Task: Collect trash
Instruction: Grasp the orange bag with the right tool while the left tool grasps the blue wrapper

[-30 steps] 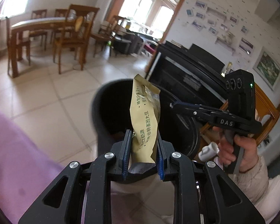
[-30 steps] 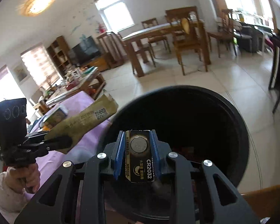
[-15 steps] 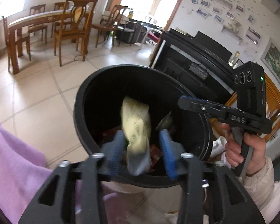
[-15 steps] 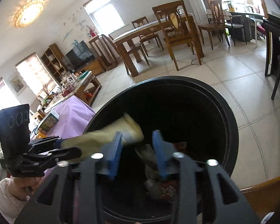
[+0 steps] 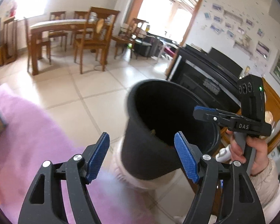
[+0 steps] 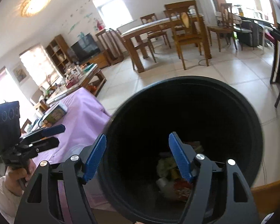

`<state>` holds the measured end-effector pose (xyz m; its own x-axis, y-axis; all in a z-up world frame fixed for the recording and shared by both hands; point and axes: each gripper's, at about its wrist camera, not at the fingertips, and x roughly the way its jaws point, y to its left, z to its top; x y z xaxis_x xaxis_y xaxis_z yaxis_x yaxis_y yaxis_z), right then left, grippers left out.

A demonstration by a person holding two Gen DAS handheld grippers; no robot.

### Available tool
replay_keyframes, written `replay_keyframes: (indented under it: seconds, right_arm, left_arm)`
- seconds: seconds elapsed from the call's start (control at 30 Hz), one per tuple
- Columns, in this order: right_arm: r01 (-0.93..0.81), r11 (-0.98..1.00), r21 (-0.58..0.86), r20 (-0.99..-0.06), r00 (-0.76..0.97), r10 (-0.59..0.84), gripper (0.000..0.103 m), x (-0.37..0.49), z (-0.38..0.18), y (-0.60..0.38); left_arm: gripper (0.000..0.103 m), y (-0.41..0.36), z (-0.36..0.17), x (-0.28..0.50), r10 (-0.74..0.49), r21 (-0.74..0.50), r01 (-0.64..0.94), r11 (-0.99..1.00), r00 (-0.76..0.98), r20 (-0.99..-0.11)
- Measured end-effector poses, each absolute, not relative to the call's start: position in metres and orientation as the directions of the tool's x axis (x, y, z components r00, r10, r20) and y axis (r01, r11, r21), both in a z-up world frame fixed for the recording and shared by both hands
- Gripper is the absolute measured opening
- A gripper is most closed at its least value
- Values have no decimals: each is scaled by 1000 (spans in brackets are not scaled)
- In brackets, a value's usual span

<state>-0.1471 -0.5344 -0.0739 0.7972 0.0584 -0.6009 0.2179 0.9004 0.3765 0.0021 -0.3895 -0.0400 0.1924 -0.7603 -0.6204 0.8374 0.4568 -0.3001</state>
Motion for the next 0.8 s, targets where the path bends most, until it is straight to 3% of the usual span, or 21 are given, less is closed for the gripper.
replay_keyframes:
  seconds: [0.27,0.33,0.53,0.8]
  right_arm:
    - [71,943,325,-633,757,161,70,-89,-66,-450]
    - [31,947,321,-640,744,192,78,-73,-67,-428]
    - [-114,942,315,-657,691,303,79,-25,-70,-352]
    - [-244,912,331,-675,614,409,79,35,-74,-265]
  left_arm:
    - [72,-257,-29,47,-725,-314,732,605,345,-596]
    - [72,-217,-25,63,-701,-311,688,655,401,-590]
    - [72,-113,-14,128,-592,-300,537,789,533,-604]
    - [72,-87,-19,227,-587,-342,509,790,466,-662]
